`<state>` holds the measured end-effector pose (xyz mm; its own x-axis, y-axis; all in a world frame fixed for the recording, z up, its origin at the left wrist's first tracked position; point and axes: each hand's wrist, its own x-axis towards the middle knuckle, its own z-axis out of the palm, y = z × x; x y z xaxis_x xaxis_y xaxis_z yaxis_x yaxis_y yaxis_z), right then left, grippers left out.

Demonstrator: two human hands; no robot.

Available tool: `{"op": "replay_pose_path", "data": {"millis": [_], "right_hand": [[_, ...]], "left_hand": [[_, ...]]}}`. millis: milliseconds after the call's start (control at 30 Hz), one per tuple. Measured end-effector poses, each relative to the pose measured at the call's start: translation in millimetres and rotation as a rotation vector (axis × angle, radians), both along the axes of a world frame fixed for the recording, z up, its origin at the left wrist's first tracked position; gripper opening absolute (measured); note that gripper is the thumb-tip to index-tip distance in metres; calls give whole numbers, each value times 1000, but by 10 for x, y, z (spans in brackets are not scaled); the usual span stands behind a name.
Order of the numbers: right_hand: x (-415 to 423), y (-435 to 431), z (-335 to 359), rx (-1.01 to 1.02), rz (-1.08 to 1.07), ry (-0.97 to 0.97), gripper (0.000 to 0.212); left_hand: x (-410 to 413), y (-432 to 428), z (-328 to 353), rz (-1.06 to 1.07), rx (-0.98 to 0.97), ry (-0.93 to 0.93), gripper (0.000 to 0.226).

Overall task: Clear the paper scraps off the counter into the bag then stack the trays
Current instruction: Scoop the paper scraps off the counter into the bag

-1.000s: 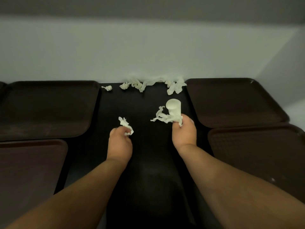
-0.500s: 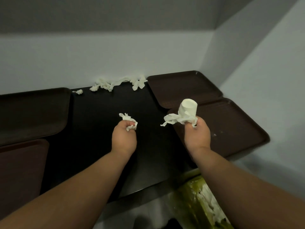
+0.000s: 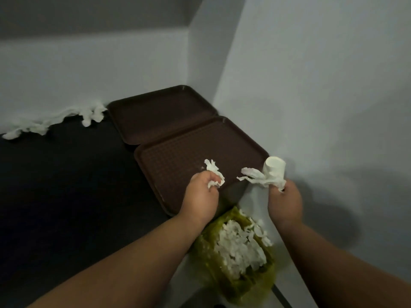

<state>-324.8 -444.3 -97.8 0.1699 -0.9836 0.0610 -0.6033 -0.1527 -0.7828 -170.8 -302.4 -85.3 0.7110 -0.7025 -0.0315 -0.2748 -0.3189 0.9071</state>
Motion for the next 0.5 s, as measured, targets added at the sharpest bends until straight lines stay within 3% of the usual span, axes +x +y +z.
{"op": "replay_pose_path", "data": {"millis": [167,333,500], "right_hand": [[-544,-268,-513,145,0,84,21],[-765,-381,-988,322,57,168,14],[-875,-475,-1334,538,201,189,23]], "left_hand": [[-615,-554,-466,-186,143,45,26],[-859,-806,-1003,-166,329,241,18],[-902,-976,-1296,-161,458,309,30]]}}
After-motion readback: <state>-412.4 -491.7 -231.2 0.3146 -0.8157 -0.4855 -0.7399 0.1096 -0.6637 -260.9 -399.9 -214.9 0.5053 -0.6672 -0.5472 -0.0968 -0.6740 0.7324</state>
